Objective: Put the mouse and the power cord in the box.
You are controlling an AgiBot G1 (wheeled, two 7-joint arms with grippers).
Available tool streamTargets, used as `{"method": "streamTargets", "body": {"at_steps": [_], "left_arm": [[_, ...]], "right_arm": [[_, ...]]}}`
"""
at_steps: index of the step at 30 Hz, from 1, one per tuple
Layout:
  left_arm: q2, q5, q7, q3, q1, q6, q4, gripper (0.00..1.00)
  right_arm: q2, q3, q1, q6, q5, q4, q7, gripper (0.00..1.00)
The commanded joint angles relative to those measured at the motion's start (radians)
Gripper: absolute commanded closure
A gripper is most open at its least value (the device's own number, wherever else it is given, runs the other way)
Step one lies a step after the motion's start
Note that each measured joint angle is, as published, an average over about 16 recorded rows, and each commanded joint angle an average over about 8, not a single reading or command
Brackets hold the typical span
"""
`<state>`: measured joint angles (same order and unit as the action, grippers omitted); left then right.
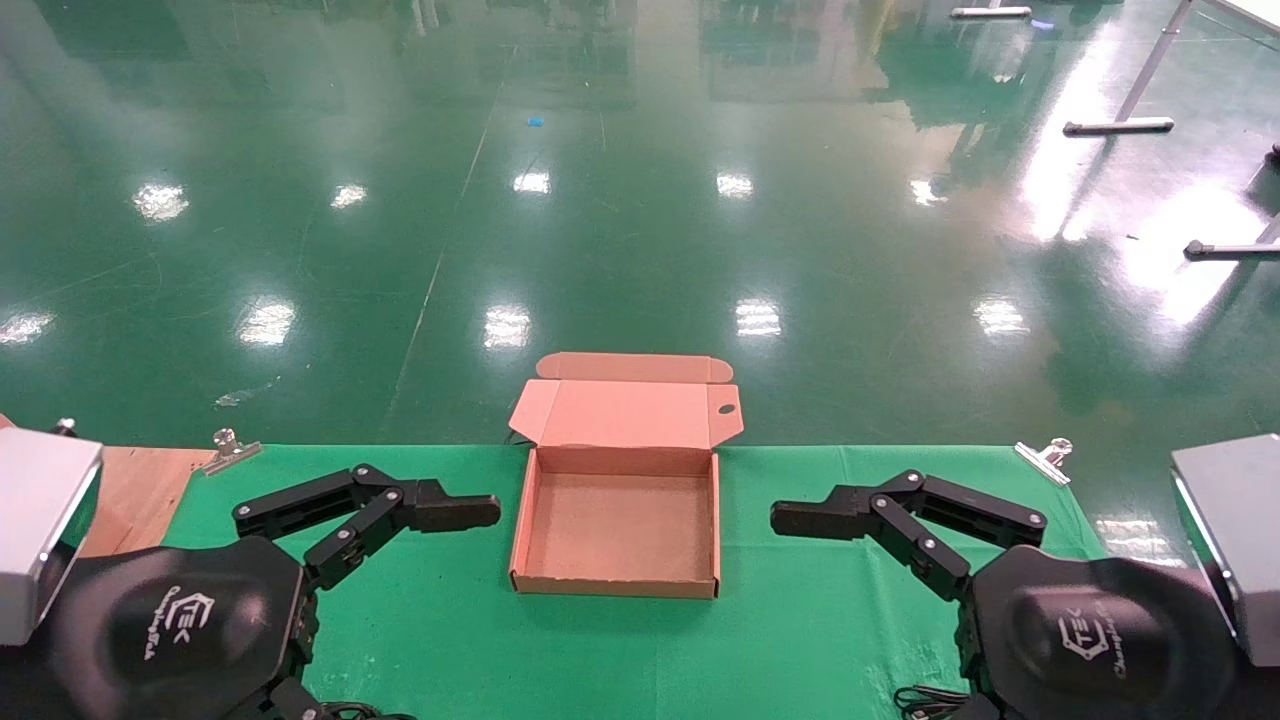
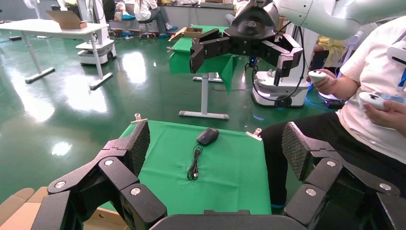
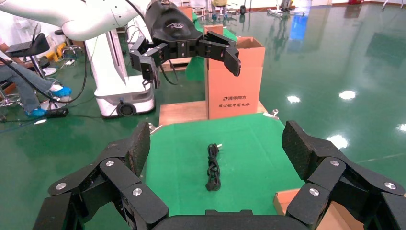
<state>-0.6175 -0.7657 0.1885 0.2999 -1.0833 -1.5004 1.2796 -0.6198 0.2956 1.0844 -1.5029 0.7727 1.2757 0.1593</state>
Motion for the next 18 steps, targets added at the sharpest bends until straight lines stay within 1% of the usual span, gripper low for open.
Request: {"method": "streamTargets", "body": {"at_steps": [1, 5, 9, 13, 18], "left_arm": [[-0.002, 0.003, 0.001, 0.0, 0.002, 0.001, 0.001, 0.0], [-0.014, -0.086, 0.002, 0.047, -0.024, -0.015, -0.014, 0.0], [-0.03, -0.211, -0.014, 0.108, -0.057, -0.035, -0.067, 0.0], [-0.056, -0.334, -0.066, 0.161, -0.085, -0.037, -0.181, 0.0], [-0.114, -0.509, -0.164, 0.235, -0.154, -0.022, -0.36, 0.0]], "right_arm": [[-0.002, -0.002, -0.002, -0.002, -0.006, 0.001, -0.004, 0.0], [-0.014, 0.038, 0.027, -0.016, 0.106, -0.02, -0.054, 0.0], [-0.035, 0.104, 0.08, -0.026, 0.28, -0.043, -0.113, 0.0], [-0.077, 0.179, 0.132, -0.019, 0.471, -0.082, -0.183, 0.0], [-0.147, 0.268, 0.188, 0.028, 0.699, -0.176, -0.282, 0.0]]}}
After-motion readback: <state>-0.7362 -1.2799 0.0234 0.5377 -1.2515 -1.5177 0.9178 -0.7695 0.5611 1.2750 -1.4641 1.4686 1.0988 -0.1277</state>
